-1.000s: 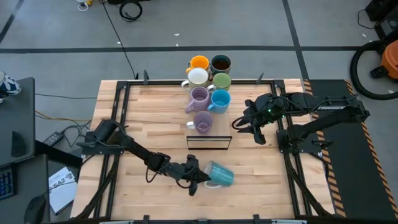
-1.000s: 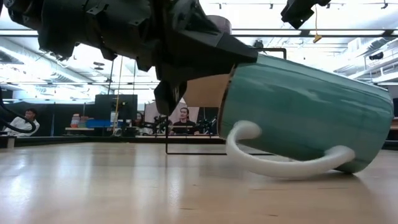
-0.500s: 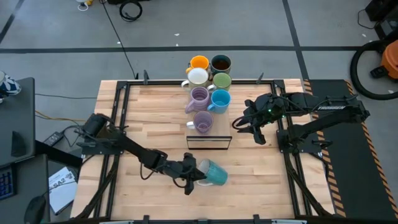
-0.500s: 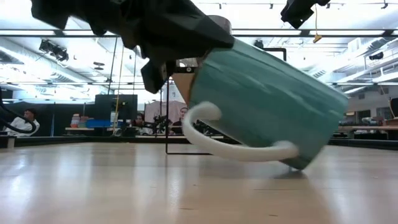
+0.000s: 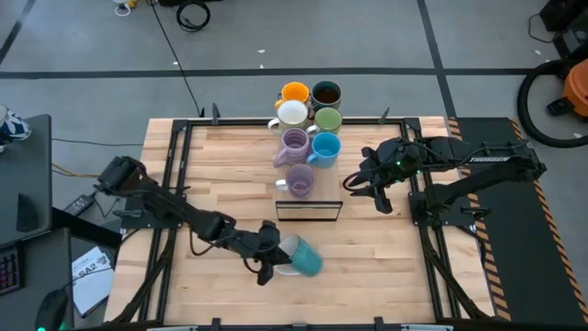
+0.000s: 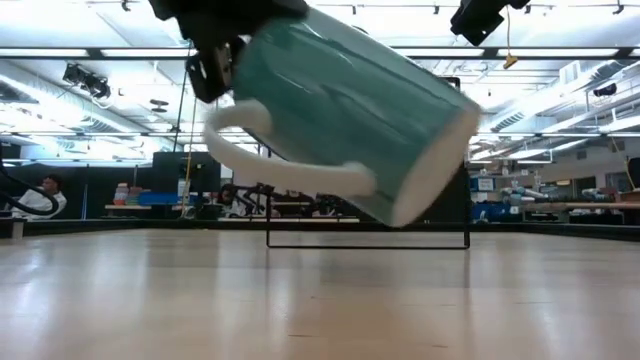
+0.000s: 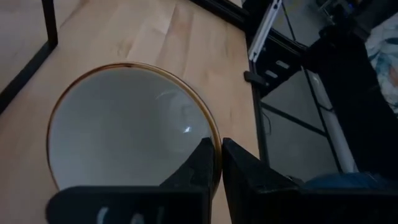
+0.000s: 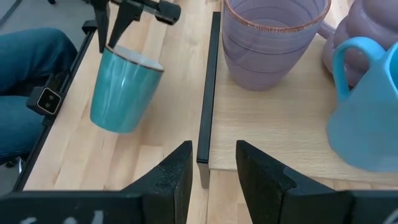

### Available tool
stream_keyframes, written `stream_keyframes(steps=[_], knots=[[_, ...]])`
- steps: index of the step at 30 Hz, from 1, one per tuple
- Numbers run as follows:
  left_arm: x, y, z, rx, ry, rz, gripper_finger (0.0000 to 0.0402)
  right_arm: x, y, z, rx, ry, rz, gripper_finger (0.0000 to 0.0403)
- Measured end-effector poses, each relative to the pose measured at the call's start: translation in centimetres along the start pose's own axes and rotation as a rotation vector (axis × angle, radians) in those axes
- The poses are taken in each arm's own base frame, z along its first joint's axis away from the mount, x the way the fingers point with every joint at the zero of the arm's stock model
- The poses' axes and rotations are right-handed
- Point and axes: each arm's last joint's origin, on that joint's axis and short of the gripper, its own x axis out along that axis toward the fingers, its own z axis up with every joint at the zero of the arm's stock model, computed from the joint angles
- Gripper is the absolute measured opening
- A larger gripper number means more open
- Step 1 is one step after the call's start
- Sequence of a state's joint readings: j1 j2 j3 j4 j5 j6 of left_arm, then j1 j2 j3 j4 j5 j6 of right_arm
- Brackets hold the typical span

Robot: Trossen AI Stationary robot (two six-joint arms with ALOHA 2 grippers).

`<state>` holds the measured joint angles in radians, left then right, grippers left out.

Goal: Place coffee mugs
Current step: Put the white and blue mug on the shelf

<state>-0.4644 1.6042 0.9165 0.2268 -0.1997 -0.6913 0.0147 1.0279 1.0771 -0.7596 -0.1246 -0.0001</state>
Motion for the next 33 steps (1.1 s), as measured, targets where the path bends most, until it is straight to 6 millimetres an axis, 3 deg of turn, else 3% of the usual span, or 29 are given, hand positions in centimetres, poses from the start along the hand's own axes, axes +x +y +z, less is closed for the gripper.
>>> stream_keyframes(steps=[7,14,20,26,33], knots=[[-1.8,-0.7,1.3,-0.020,0.101,0.029,0.0024,0.0,0.0,0.0,-0.001,-0.001,0.000,0.0129],[-4.0,-3.5,5.4,0.060,0.271,0.165,0.0024,0.0,0.0,0.0,-0.001,-0.004,0.000,0.0129],[-5.3,-5.0,7.6,0.061,0.259,0.168,0.0024,0.0,0.0,0.0,-0.002,-0.004,0.000,0.0129],[-4.6,-4.7,7.1,0.068,0.295,0.196,0.0024,0.0,0.0,0.0,-0.002,-0.004,0.000,0.0129],[-1.9,-4.0,5.3,0.079,0.361,0.253,0.0024,0.0,0.0,0.0,-0.002,-0.004,0.000,0.0129]])
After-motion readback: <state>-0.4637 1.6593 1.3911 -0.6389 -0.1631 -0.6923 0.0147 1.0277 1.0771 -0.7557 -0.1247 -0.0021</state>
